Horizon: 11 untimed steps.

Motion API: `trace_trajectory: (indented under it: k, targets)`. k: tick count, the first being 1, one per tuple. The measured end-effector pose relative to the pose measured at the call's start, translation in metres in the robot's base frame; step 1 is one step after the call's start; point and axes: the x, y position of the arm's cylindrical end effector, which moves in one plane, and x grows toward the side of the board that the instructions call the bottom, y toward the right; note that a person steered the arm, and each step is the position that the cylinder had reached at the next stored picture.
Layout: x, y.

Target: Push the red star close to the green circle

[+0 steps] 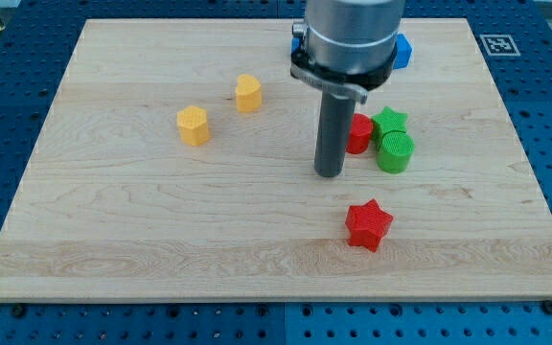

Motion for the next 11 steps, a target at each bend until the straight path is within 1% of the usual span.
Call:
trace_trajectory:
  k: [1,2,3,4,5,7,9,11]
  targets:
    - [0.026,-0.010]
    - [0.038,-0.020]
    - [0.078,-0.021]
    - [0.104,-0.013]
    - [0.111,0.007]
    - [0.103,0.027]
    - [0.070,0.027]
    - [0.071,0.036]
